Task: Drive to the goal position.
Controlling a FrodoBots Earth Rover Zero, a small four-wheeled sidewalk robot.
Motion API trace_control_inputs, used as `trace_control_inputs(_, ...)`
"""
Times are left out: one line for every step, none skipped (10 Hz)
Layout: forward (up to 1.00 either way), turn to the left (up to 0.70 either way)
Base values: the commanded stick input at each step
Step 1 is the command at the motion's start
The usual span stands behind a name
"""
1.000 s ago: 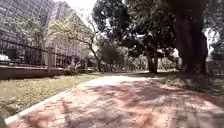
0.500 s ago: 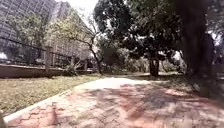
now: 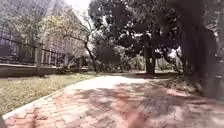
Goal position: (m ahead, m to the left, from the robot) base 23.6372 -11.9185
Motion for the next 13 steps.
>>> trace_control_inputs(0.70, 0.00)
trace_control_inputs(0.70, 0.00)
trace_control_inputs(0.70, 0.00)
trace_control_inputs(0.70, 0.00)
trace_control_inputs(0.70, 0.00)
trace_control_inputs(0.70, -0.07)
trace_control_inputs(0.70, -0.14)
trace_control_inputs(0.70, -0.22)
trace_control_inputs(0.70, -0.30)
trace_control_inputs(0.70, -0.16)
trace_control_inputs(0.70, 0.00)
trace_control_inputs(0.70, 0.00)
trace_control_inputs(0.70, 0.00)
